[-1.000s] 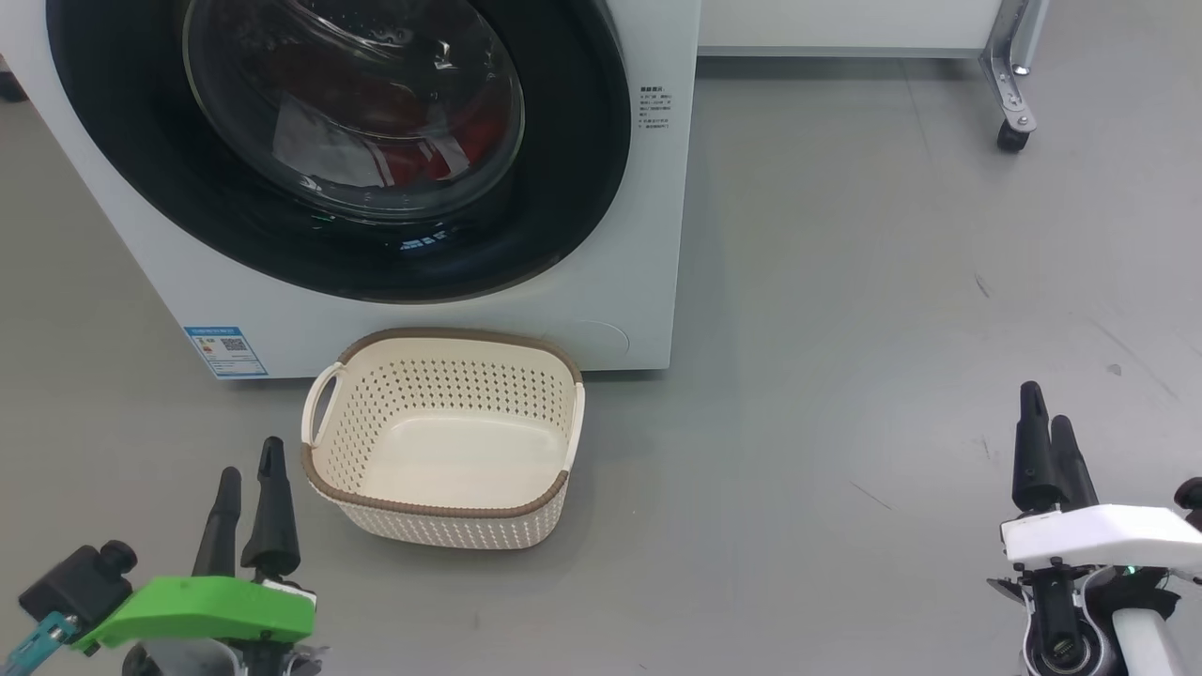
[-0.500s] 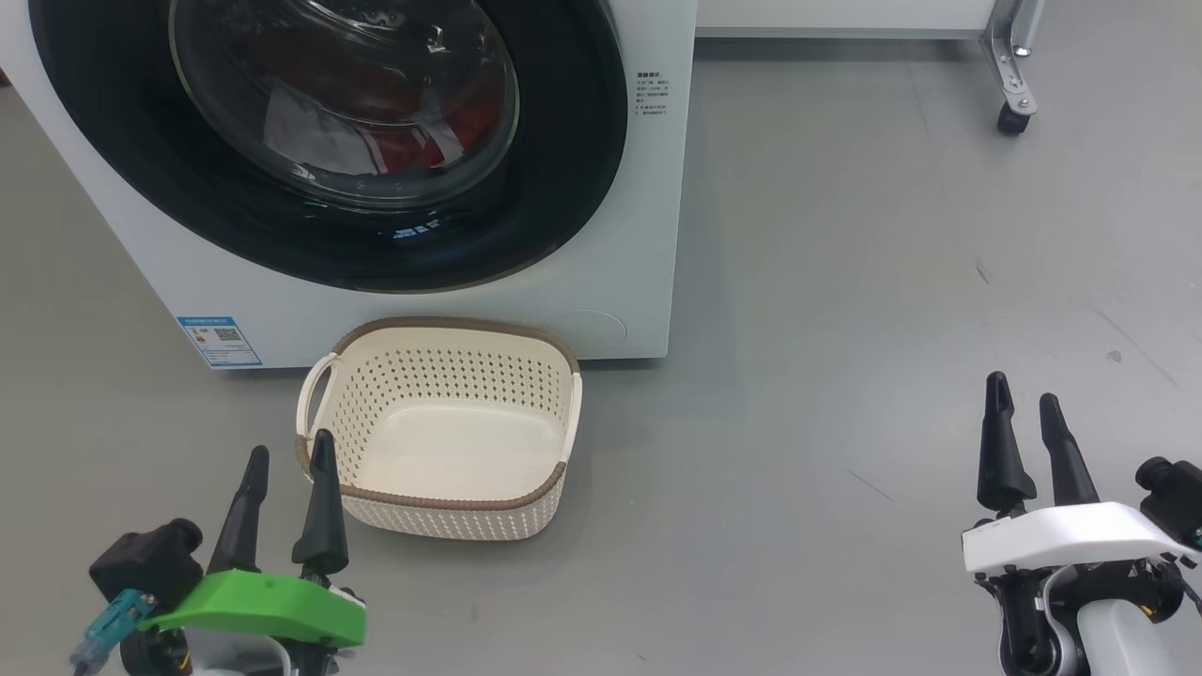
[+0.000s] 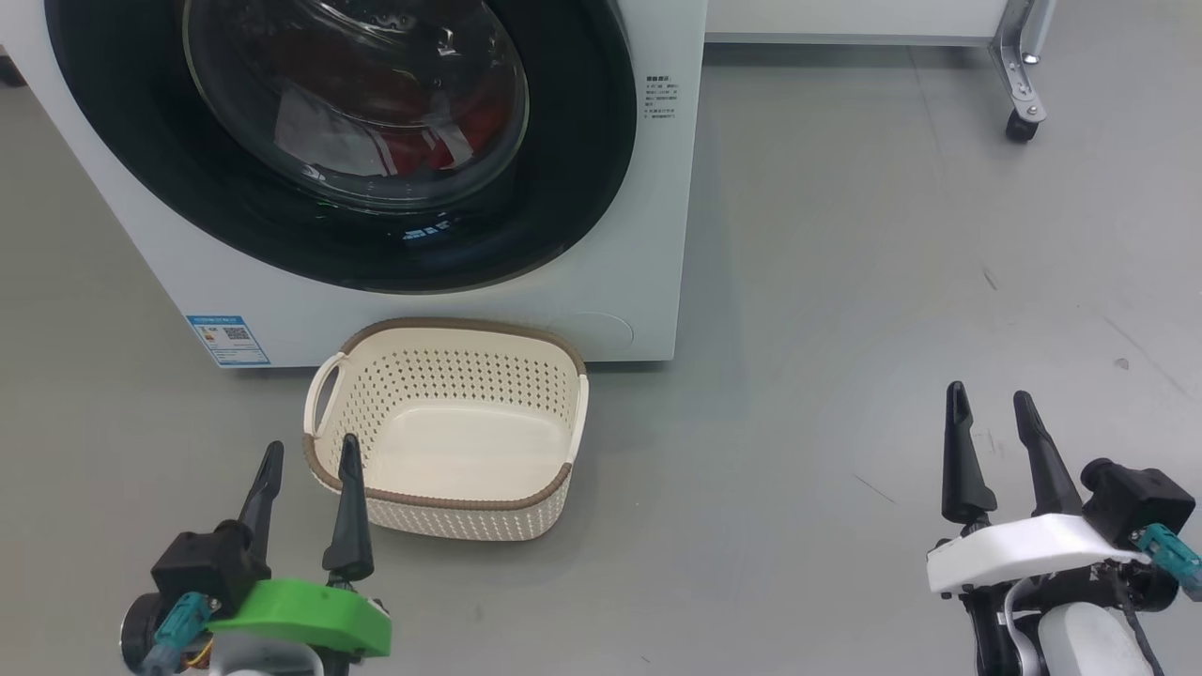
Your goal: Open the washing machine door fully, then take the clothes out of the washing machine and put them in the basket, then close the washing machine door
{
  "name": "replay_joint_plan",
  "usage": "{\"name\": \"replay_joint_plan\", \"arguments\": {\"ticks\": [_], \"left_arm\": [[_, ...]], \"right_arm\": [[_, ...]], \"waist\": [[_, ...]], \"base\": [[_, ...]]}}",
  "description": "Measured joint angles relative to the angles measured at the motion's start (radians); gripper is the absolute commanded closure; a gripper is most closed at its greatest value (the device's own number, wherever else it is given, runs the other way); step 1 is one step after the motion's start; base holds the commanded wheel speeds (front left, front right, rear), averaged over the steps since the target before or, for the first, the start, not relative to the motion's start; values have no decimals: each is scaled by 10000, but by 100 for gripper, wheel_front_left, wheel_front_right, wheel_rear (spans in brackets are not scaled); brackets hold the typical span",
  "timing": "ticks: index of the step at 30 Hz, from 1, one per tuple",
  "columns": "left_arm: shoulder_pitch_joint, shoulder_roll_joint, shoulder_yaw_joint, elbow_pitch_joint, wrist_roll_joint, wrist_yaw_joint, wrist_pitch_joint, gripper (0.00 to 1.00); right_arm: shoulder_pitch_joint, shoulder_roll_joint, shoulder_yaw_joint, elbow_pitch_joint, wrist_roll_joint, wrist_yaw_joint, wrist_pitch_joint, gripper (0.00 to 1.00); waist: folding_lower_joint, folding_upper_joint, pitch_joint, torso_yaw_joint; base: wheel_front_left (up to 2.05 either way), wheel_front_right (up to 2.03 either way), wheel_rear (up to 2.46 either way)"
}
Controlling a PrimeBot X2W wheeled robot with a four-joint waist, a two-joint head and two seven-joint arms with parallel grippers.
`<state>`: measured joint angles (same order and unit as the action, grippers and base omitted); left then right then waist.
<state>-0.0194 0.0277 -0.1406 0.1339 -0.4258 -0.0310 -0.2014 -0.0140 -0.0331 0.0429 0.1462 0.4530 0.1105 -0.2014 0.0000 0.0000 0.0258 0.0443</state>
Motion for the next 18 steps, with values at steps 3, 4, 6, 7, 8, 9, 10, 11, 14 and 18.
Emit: {"name": "replay_joint_plan", "arguments": {"ticks": [3,4,6,7,8,9,10,11,14,18], "left_arm": [[2,27,-123,71,322,86,-119,0],[2,36,-178,84,407,109,-159,0],[4,46,-297,151,583,176,-222,0],[8,56,-362,190,711,186,-276,0],[11,63,-441,234,849,215,-299,0],[15,67,-531,326,934,272,-324,0],[33,67,-614,470,988,276,-385,0],[67,67,-673,575,1024,345,-389,0],[107,71,-744,667,1212,539,-495,0],[106,75,-759,721,1200,614,-495,0]], "right_arm": [[0,-12,117,75,-522,-2,-82,0],[0,-15,151,88,-698,-4,-121,0],[-3,-21,221,125,-995,-4,-217,0],[-6,-21,244,151,-1124,-6,-255,0],[-13,-25,265,178,-1271,-38,-261,0],[-21,-29,293,205,-1430,-92,-309,0],[-25,-33,318,226,-1567,-92,-357,0],[-27,-38,357,249,-1689,-92,-397,0],[-43,-52,479,305,-2056,-90,-441,0],[-60,-61,500,360,-2092,-92,-504,0]], "waist": [[0,0,-2,29],[0,0,-2,39],[0,0,-9,59],[0,0,-16,68],[0,0,-25,79],[0,0,-33,89],[0,0,-42,98],[0,0,-52,109],[0,0,-79,134],[0,0,-109,142]], "base": [[0,0,0],[0,0,0],[0,0,0],[0,0,0],[0,0,0],[0,0,0],[0,0,0],[0,0,0],[0,0,0],[0,0,0]]}}
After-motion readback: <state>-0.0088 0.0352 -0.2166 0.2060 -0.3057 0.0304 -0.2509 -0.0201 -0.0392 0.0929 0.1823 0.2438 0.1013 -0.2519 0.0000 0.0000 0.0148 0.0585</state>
